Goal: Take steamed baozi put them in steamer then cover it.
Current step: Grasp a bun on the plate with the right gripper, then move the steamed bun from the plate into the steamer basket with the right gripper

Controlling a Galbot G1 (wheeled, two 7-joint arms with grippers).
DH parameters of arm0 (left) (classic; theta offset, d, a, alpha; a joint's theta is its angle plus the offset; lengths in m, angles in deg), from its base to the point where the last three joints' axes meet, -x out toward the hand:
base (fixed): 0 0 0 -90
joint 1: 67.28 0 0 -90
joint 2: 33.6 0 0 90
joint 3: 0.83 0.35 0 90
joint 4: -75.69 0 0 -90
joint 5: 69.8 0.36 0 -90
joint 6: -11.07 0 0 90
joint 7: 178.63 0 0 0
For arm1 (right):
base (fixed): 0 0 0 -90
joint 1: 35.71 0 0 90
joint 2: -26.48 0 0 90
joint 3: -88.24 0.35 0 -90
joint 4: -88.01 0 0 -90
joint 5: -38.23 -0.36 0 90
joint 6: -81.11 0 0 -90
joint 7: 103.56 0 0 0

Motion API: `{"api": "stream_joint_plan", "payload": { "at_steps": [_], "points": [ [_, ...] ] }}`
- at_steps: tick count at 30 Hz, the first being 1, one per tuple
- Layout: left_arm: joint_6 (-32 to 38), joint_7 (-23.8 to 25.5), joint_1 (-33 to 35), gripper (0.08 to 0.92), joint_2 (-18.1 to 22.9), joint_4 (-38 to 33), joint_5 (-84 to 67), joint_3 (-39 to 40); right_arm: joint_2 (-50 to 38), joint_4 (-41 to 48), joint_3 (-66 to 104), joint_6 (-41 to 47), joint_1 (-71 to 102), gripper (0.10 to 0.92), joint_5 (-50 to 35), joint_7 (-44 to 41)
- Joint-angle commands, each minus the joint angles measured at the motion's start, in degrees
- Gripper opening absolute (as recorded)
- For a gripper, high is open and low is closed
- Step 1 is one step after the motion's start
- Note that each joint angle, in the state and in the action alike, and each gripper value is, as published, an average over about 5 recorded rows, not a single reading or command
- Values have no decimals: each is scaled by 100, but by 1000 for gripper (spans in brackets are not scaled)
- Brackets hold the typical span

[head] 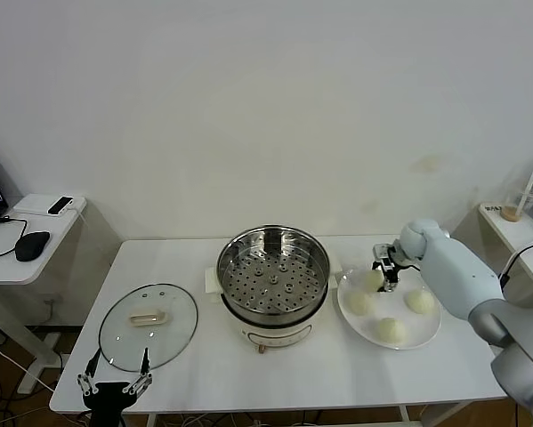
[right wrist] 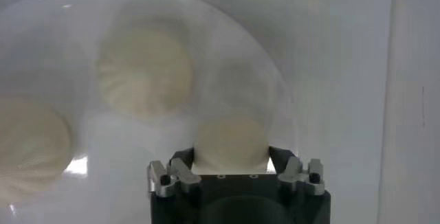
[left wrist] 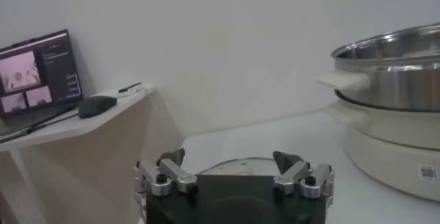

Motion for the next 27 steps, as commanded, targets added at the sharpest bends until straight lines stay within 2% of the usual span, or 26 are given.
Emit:
{"api": "stream_joint_plan", "payload": {
  "at_steps": [1, 16, 27],
  "points": [
    [-3, -2, 4, 823, -3, -5, -1, 3, -235, -381, -199, 20, -101, 630, -246, -172],
    [-16, 9, -73, 823, -151, 40, -49, 70, -1577, -2633, -1581, 467, -1660, 628, -2184, -506],
    [-42, 20, -193, 823, -239, 66, -179, 46, -927, -3186, -2691, 555, -3052, 636, -3271, -273]
  ]
}}
